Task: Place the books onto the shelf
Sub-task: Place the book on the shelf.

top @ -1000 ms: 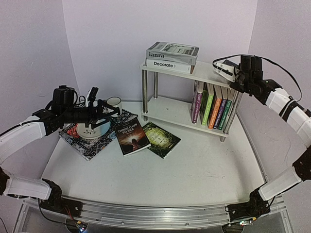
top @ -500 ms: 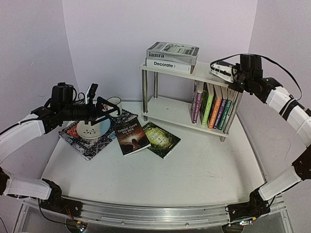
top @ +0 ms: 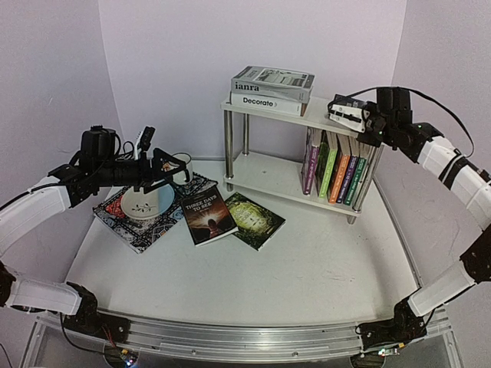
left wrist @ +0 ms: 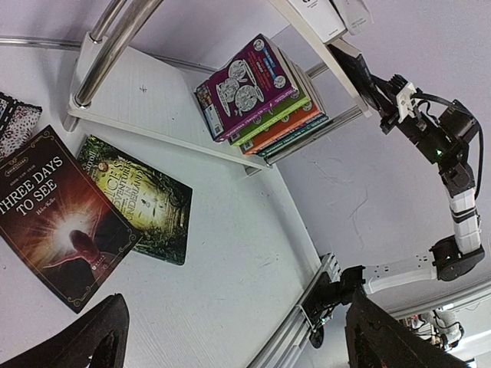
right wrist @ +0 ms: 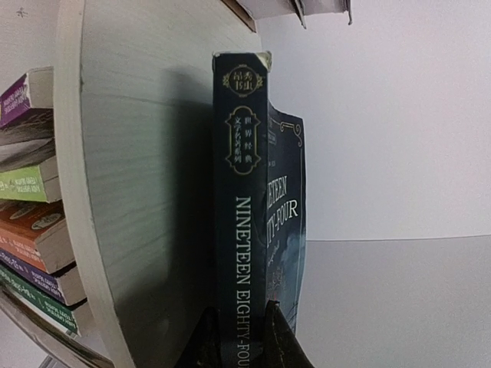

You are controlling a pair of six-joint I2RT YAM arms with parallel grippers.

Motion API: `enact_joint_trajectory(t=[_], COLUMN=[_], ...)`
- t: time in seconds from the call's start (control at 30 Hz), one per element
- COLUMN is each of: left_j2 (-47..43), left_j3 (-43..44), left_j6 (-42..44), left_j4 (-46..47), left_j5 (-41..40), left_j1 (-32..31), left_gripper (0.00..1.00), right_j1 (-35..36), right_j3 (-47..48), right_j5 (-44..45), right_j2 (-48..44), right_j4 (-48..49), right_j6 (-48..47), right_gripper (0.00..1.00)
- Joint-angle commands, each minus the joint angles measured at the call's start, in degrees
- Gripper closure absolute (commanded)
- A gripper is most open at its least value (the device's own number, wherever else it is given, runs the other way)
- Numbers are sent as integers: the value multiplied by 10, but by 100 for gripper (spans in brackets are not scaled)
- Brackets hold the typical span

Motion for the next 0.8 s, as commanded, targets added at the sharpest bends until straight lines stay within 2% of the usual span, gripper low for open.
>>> enact_joint_trajectory(t=[0.0, 0.27, 0.77], left_j2=[-1, -1, -12], left_j3=[23, 24, 14], left_j6=[16, 13, 21], left_j4=[6, 5, 2], left_j5=[-2, -3, -6], left_j1=[2, 2, 2], left_gripper=[1, 0, 0], right_j1=[5, 12, 47], right_j3=[19, 43, 82], right_j5=[-42, -50, -4], right_j2=[1, 25, 72], right_j4=[36, 37, 47], right_j6=[-1, 0, 2], right_gripper=[100, 100, 100])
